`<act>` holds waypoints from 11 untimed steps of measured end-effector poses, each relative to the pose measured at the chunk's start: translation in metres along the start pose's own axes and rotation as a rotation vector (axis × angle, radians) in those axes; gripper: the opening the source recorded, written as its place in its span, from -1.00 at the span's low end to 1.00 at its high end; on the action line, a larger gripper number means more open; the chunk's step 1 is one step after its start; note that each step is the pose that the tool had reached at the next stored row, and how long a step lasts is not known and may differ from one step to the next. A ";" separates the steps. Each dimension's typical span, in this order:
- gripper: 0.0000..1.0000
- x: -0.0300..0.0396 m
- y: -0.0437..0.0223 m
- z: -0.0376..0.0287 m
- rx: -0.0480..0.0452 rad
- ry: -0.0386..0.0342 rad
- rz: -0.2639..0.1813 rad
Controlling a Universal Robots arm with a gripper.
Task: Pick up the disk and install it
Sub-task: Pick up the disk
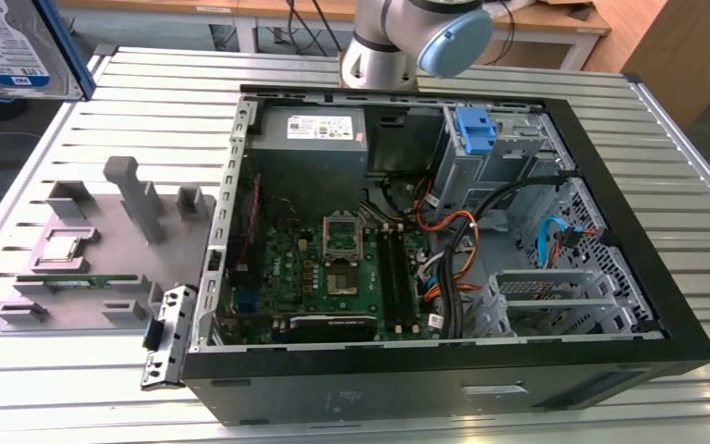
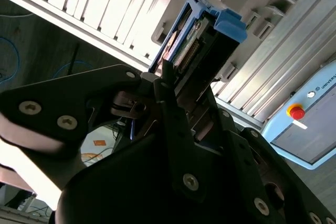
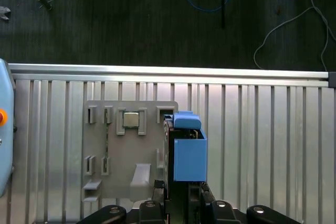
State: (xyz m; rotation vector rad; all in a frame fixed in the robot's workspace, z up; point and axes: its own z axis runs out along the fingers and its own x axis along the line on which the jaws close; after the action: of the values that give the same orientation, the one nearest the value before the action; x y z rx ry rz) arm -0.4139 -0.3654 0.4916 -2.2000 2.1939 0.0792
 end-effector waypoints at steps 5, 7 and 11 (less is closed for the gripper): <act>-0.30 0.0000 -0.0039 -0.0001 -0.0002 0.0001 0.000; -0.30 0.0000 -0.0059 -0.0001 -0.0001 0.0000 0.000; -0.30 0.0000 -0.0097 -0.0002 -0.0001 0.0001 0.000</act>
State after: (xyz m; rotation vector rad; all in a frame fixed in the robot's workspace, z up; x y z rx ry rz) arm -0.4042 -0.3653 0.4917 -2.2001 2.1940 0.0792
